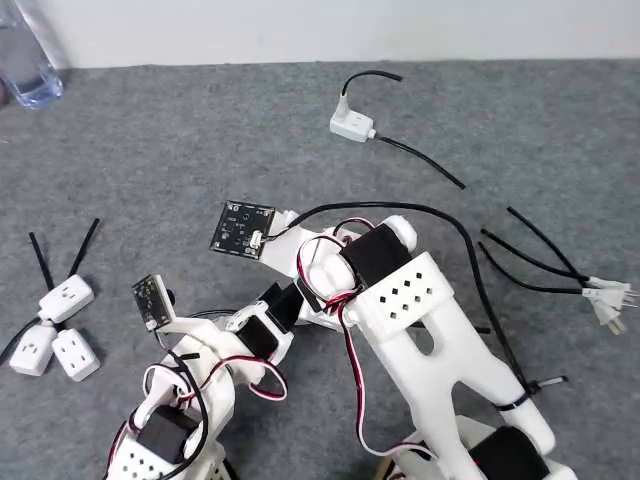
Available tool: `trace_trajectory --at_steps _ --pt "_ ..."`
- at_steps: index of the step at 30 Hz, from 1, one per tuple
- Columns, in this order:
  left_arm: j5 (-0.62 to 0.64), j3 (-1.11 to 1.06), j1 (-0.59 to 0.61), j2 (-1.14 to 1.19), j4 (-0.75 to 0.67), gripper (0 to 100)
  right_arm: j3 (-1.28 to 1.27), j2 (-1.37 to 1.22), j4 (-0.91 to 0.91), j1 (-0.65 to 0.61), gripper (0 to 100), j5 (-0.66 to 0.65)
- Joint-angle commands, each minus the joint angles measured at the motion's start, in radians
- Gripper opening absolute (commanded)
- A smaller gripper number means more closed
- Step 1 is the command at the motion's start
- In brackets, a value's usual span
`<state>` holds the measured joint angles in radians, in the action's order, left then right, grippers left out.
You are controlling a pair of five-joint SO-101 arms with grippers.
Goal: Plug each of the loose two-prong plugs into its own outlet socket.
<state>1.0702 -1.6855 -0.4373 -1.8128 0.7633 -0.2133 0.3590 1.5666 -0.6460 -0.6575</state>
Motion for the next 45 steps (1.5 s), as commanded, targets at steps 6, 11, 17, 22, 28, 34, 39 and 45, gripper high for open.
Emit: trace_trajectory --at_steps 6,11,17,22,28,34,39,45 --pt "0.006 0.004 -0.012 -0.003 0.009 27 0.092 0.041 0.018 -0.008 0.9 0.015" --pt "0.006 0.004 -0.011 -0.003 0.009 27 0.166 0.041 0.076 -0.008 0.9 0.015" --pt "0.006 0.004 -0.011 -0.003 0.009 27 0.242 0.044 0.139 -0.008 0.9 0.017" --pt "0.006 0.004 -0.009 -0.003 0.009 27 0.265 0.044 0.153 -0.008 0.9 0.035" --pt "0.006 0.004 -0.008 -0.003 0.011 27 0.319 0.045 0.183 -0.008 0.9 0.037" --pt "0.006 0.004 -0.009 -0.005 0.011 27 0.391 0.045 0.222 -0.005 0.9 0.037" --pt "0.005 0.004 -0.009 -0.005 0.011 27 0.397 0.045 0.220 -0.004 0.9 0.037" --pt "0.005 0.004 -0.008 -0.005 0.011 27 0.397 0.045 0.214 -0.004 0.9 0.037"
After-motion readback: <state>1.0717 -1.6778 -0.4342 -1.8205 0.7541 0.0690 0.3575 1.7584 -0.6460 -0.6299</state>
